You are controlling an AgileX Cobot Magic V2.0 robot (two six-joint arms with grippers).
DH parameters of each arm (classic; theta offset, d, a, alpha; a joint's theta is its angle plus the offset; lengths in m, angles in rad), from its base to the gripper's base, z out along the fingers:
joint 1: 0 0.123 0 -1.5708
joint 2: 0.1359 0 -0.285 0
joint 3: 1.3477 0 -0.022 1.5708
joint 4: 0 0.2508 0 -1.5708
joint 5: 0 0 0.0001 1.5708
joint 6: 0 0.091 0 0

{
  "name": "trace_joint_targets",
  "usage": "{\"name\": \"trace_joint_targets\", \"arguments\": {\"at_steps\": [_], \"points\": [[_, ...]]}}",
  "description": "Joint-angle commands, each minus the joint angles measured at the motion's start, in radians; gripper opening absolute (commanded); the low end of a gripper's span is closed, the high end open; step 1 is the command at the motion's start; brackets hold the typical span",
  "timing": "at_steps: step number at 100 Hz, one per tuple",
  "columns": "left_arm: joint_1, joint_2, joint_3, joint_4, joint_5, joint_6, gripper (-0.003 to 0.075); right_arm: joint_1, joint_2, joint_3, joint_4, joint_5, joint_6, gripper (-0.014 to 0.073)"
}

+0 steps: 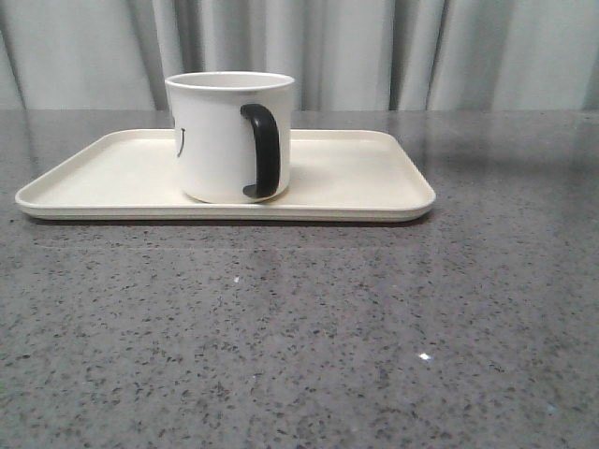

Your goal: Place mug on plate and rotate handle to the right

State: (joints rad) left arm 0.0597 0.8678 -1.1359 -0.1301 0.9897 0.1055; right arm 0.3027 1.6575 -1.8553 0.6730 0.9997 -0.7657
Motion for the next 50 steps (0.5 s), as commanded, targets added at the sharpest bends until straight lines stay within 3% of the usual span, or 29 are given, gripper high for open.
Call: {"name": "trace_joint_targets", "arguments": {"at_steps": [1,50], "points": [[0.004,-0.007,-0.027,-0.013,-0.05,0.0,-0.002,0.018,-0.011,-0.031,0.003,-0.025,0.015,0.0348],[0.004,-0.007,-0.027,-0.013,-0.046,0.0,-0.002,0.125,0.114,-0.03,-0.063,0.011,0.048,0.0348]]}}
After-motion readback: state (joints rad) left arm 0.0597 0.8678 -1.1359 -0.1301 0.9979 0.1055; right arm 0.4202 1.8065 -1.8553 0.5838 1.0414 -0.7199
